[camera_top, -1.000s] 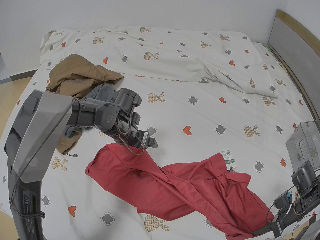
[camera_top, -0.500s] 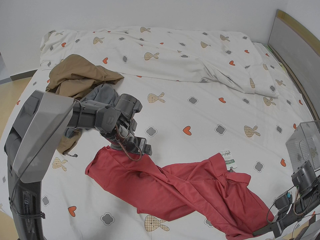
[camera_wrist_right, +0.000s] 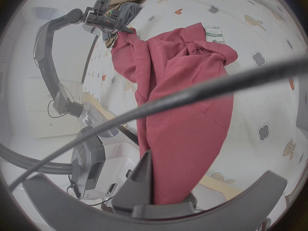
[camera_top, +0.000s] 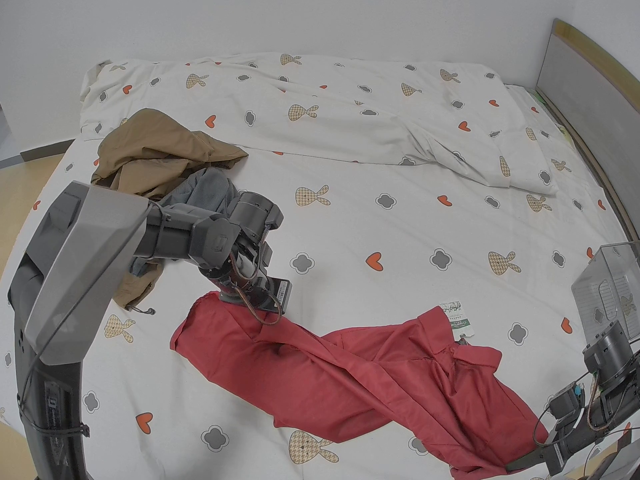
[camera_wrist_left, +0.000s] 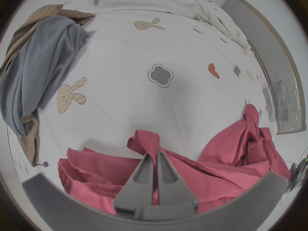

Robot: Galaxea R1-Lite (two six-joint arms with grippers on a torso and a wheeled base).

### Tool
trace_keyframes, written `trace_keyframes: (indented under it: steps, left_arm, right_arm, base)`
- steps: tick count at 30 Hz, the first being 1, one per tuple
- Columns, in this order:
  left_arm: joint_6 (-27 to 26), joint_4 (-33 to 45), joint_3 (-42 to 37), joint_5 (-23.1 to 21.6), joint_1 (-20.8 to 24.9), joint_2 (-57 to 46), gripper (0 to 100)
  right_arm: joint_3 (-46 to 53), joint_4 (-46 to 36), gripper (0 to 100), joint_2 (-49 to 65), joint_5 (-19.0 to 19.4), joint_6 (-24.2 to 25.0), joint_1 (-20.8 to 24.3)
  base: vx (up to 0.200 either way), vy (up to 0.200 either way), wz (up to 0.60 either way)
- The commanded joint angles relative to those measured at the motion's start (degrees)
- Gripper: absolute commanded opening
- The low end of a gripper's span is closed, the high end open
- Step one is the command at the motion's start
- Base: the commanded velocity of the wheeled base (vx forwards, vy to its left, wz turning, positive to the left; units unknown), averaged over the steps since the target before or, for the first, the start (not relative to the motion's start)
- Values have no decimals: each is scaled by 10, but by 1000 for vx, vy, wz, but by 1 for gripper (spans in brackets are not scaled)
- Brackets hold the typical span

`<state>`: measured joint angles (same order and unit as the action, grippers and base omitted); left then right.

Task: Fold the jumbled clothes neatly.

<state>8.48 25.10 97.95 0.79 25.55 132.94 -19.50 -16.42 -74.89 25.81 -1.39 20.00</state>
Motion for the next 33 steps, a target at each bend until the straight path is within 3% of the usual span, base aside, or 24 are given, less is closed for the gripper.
trace_keyframes:
  steps: [1, 5, 15, 21, 28, 33]
  left_arm:
    - [11, 0, -22, -1, -3, -46, 0]
    - [14, 0, -71, -1, -6, -107, 0]
    - [57, 2, -309, -2, -11, -418, 0]
    - [58, 57, -393, -1, -6, -560, 0]
    - [66, 132, -443, -2, -3, -652, 0]
    - [88, 164, -498, -2, 38, -699, 0]
  right_arm:
    - [-2, 1, 0, 4, 0, 2, -6]
    - [-2, 1, 0, 18, 0, 6, -14]
    - [-4, 1, 0, 63, 1, 7, -84]
    - [-4, 0, 0, 60, 1, 7, -85]
    - [-4, -3, 0, 57, 1, 6, -78]
    - [0, -9, 0, 46, -1, 5, -52]
  base:
    - [0, 0, 0]
    - [0, 0, 0]
    - [0, 0, 0]
    - [0, 0, 0]
    - [0, 0, 0]
    - [0, 0, 0]
